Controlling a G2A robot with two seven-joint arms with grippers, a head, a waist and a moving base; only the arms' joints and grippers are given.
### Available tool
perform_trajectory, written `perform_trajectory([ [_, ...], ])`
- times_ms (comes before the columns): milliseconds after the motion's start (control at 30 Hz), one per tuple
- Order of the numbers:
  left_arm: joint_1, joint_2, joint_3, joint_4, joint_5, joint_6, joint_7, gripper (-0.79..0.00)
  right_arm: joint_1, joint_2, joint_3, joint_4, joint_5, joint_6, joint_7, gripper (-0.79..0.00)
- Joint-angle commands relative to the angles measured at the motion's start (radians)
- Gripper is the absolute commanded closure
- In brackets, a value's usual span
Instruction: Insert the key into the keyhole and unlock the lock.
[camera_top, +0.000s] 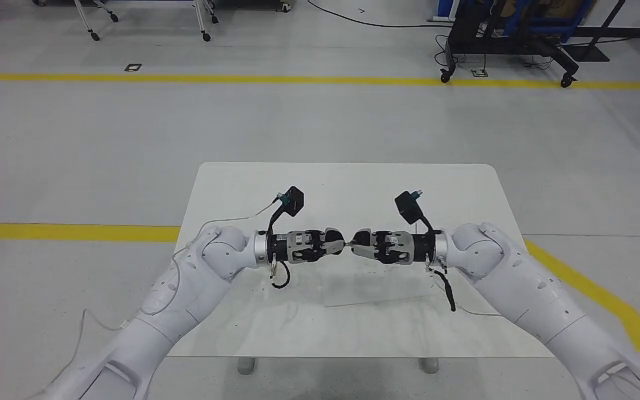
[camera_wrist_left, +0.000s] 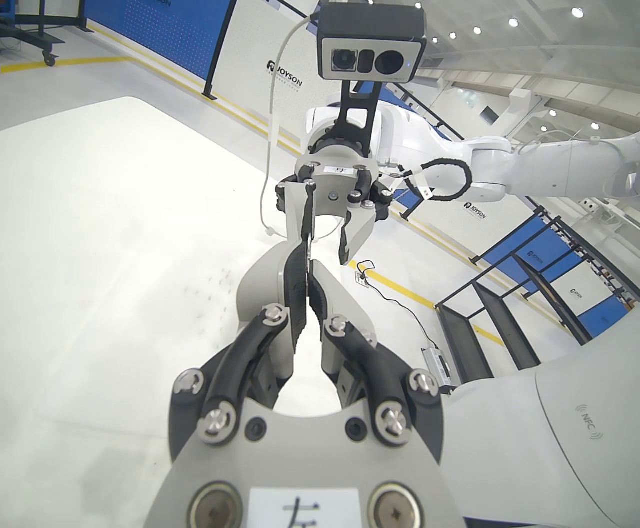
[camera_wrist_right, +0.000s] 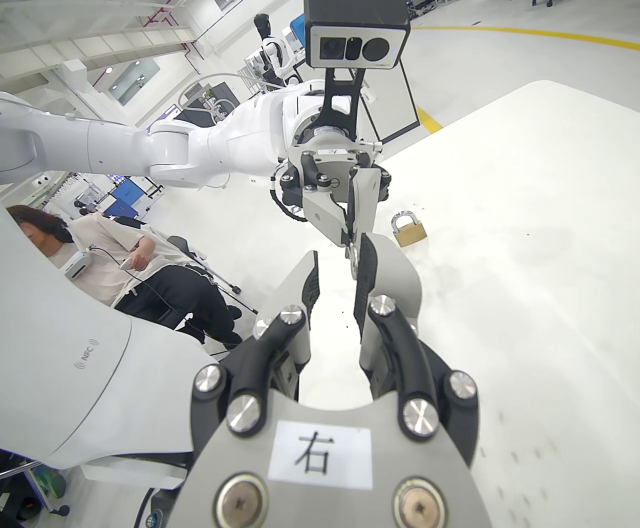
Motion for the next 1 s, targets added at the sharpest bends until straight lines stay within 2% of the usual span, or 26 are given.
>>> perform_trajectory([
  [0,-0.001,0.001,0.004,-0.001,0.003,0.000,0.002,0.000,0.001,-0.003,-0.001,0.003,0.001,0.000,0.003,-0.135],
  [167,-0.005,0.002,0.014,-0.006,0.009,0.000,0.009,0.000,0.004,-0.009,-0.002,0.013,0.004,0.000,0.009,0.000],
  [433,-0.009,0.005,0.020,-0.004,0.012,0.000,0.038,0.000,0.002,-0.015,0.003,0.018,-0.006,0.000,0.013,0.000],
  [500,-0.009,0.006,0.018,0.000,0.013,0.000,0.049,-0.785,-0.001,-0.016,0.009,0.014,-0.007,0.000,0.006,0.000],
  [733,0.002,0.023,-0.021,0.004,0.083,0.000,0.115,-0.785,-0.040,-0.003,0.076,0.009,-0.006,0.000,-0.066,0.000],
  [967,0.076,0.082,-0.149,-0.057,0.288,0.000,0.180,-0.785,-0.118,0.021,0.207,0.023,-0.057,0.000,-0.215,0.000],
])
